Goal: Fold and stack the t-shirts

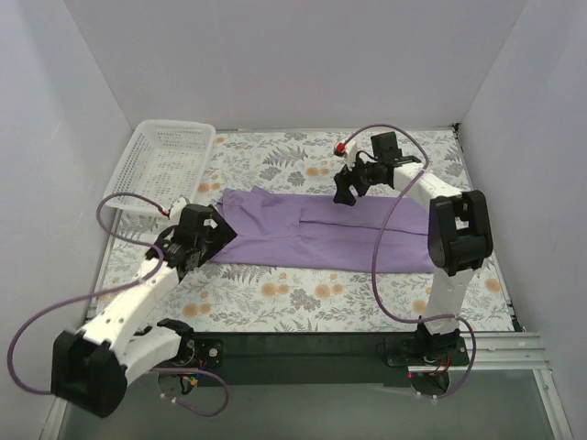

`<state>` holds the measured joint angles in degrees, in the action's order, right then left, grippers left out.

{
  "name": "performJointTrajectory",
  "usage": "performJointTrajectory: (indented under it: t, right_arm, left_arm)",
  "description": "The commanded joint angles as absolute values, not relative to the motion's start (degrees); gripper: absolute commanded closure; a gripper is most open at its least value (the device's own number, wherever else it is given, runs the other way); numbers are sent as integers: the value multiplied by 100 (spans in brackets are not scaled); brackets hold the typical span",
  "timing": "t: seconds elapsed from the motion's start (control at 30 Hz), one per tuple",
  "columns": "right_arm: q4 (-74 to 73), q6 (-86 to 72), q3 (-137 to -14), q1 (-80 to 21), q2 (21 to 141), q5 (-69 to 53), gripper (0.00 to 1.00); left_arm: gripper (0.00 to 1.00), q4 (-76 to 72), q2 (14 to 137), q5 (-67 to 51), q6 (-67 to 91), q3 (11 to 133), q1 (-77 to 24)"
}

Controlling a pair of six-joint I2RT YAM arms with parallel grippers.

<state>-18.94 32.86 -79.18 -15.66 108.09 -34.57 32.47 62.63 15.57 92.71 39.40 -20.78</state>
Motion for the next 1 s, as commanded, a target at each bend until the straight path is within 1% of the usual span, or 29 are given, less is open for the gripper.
performJointTrajectory:
  t: [0.0, 0.1, 0.33, 0.37, 0.4, 0.47, 0.57, 0.6, 0.7, 0.73, 0.77, 0.8, 0.87, 0.97]
  right_arm:
    - [-2319, 2636, -8647, -1398, 11467, -3604, 18]
    - [-2723, 2881, -9104, -1178, 11942, -3577, 19]
    - [-3242, 3260, -9378, -782, 12322, -3498, 19]
    - [-3313, 3304, -9421, -721, 12357, -3524, 20]
    - [-3374, 3348, -9422, -703, 12427, -3524, 23]
    - [-3463, 3445, -9387, -633, 12471, -3542, 24]
    - [-3515, 3507, -9343, -537, 12542, -3550, 29]
    - [-3533, 3507, -9351, -510, 12577, -3542, 35]
    - [-3630, 3542, -9387, -396, 12621, -3568, 49]
    - [-3665, 3542, -9369, -361, 12612, -3586, 61]
    - [-3665, 3551, -9360, -265, 12595, -3612, 67]
    - [-3674, 3551, -9360, -211, 12560, -3630, 80]
    - [-3700, 3542, -9290, -54, 12507, -3656, 90]
    - [-3683, 3542, -9072, 437, 12332, -3578, 98]
  left_arm:
    - [15, 2717, 4777, 467, 8456, 3745, -2057]
    - [14, 2873, 4299, 220, 8429, 3560, -2048]
    - [14, 2953, 4280, -395, 8534, 3234, -2039]
    - [14, 2936, 4289, -422, 8534, 3226, -2048]
    - [14, 2936, 4315, -439, 8534, 3226, -2048]
    - [14, 2936, 4315, -439, 8534, 3217, -2048]
    - [14, 2927, 4324, -474, 8543, 3208, -2048]
    - [14, 2927, 4333, -483, 8552, 3217, -2039]
    - [14, 2909, 4333, -527, 8578, 3173, -2039]
    - [15, 2900, 4342, -536, 8596, 3155, -2048]
    - [14, 2892, 4350, -580, 8604, 3138, -2039]
    - [15, 2848, 4359, -606, 8648, 3103, -2048]
    - [16, 2769, 4368, -659, 8692, 2998, -2048]
    - [16, 2637, 4508, -747, 8789, 2910, -2048]
